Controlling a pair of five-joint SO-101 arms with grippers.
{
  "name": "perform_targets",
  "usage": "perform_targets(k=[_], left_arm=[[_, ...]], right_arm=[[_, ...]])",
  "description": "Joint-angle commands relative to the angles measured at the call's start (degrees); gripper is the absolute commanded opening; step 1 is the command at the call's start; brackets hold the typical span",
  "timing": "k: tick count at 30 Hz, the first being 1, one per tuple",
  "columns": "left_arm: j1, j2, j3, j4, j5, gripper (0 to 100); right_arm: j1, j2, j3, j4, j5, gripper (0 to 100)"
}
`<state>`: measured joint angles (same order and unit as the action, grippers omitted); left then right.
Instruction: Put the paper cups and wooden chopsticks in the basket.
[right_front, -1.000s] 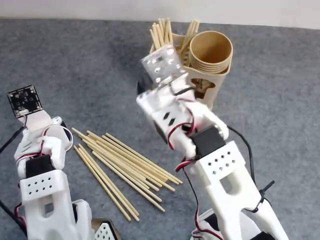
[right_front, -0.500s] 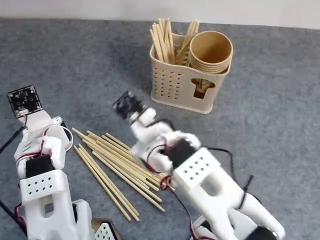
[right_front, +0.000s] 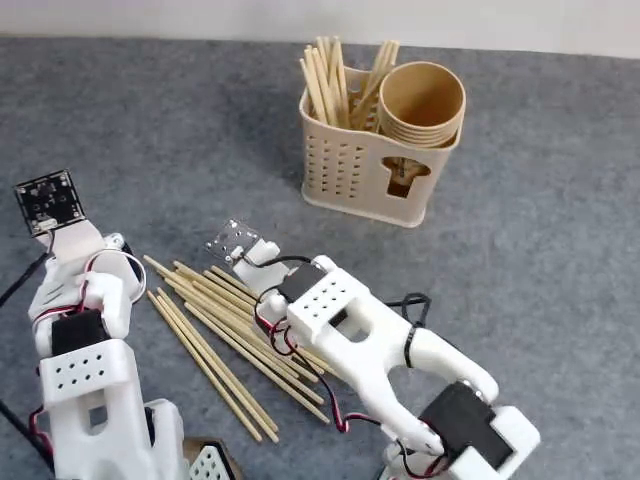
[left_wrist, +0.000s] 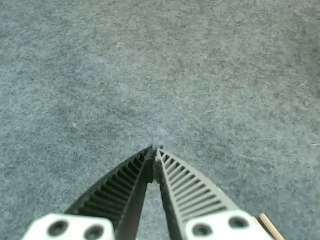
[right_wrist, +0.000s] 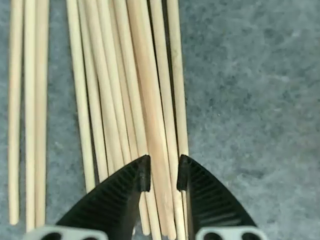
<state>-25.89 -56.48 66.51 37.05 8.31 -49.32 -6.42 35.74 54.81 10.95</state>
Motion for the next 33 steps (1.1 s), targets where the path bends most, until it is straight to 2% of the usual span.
perform_targets(k=[1, 9, 15, 22, 30, 33], left_arm=[[-0.4, -1.2, -0.5, -1.1, 0.4, 3], [-0.3, -1.2, -0.4, -1.1, 0.4, 3], [-0.3, -1.2, -0.4, -1.1, 0.4, 3], [-0.3, -1.2, -0.4, -1.1, 0.3, 3], [-0.3, -1.2, -0.4, -1.1, 0.3, 3], [-0.3, -1.2, -0.4, -1.1, 0.3, 3]], right_arm=[[-0.5, -0.1, -2.6, -3.2, 0.0, 10.3], [-0.1, 0.1, -2.6, -4.0, 0.0, 10.2], [1.9, 0.8, -2.5, -8.6, 0.0, 10.2], [1.8, 8.4, -3.0, -8.7, 0.0, 9.9], [2.8, 9.1, -3.0, -8.7, 0.0, 9.8], [3.0, 9.2, -3.0, -8.7, 0.4, 6.0]])
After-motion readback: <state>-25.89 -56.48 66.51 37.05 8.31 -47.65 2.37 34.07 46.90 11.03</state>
